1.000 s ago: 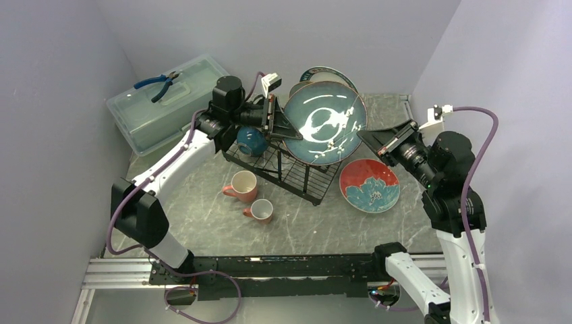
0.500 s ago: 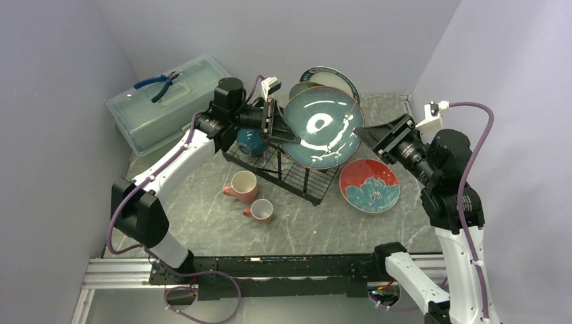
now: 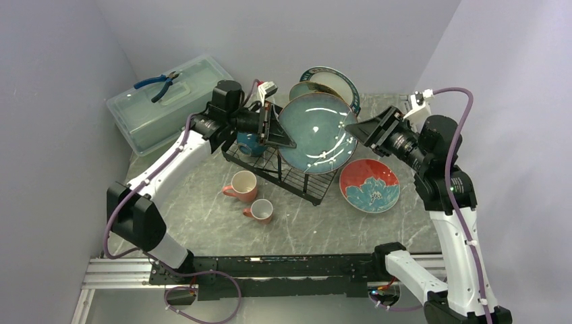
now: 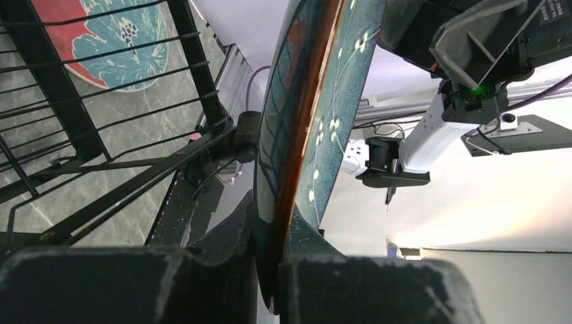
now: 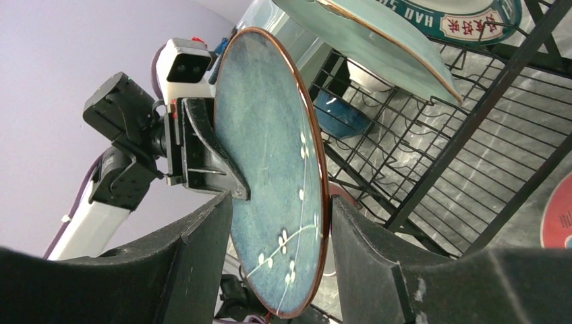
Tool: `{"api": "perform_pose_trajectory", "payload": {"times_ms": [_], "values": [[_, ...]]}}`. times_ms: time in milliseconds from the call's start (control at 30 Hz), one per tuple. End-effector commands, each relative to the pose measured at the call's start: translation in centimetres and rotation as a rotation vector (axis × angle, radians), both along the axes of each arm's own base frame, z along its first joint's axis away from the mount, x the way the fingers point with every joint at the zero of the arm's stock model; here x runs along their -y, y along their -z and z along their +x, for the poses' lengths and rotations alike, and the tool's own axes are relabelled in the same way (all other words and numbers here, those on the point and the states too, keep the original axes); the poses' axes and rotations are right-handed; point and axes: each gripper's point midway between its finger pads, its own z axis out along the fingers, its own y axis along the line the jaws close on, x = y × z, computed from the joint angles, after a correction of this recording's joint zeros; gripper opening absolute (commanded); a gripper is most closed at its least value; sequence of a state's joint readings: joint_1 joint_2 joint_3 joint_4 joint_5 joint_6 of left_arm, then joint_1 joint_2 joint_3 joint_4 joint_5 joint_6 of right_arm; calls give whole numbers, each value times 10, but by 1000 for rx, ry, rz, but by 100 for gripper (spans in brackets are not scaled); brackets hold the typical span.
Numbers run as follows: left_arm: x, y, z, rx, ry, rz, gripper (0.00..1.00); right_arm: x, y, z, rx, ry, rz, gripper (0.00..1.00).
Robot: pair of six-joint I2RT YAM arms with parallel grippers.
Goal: Load the mixed dishes into the dish rack
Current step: Insert the plate into the dish rack.
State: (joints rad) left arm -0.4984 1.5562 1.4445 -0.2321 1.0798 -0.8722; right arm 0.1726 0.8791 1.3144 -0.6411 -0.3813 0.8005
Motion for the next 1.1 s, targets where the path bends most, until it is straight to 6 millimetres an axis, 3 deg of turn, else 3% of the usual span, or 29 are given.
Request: {"api": "perform_pose_trajectory", "payload": {"times_ms": [0, 267, 500, 667, 733, 767, 900, 1067], "values": [[-13, -52, -38, 204, 102, -109, 0, -6, -19, 4, 107, -46, -4, 56], [-18, -57, -45, 231, 92, -105, 0, -14, -1, 10, 79, -94, 3, 49], [-19, -58, -48, 235, 95, -106, 0, -24, 2, 8, 85, -162, 33, 24], [-18, -54, -46, 229, 91, -99, 0, -26, 0, 6, 101, -179, 26, 0], [-18, -51, -44, 222, 85, -91, 0, -24, -1, 6, 104, -171, 14, 0], [-18, -49, -43, 221, 81, -83, 3, -22, -2, 6, 108, -162, 5, 0], [-19, -39, -40, 227, 58, -40, 36, -15, -13, 9, 148, -120, -37, 0], [-26, -21, -33, 225, 16, 34, 53, -12, -33, 15, 215, -113, -94, 0]]}}
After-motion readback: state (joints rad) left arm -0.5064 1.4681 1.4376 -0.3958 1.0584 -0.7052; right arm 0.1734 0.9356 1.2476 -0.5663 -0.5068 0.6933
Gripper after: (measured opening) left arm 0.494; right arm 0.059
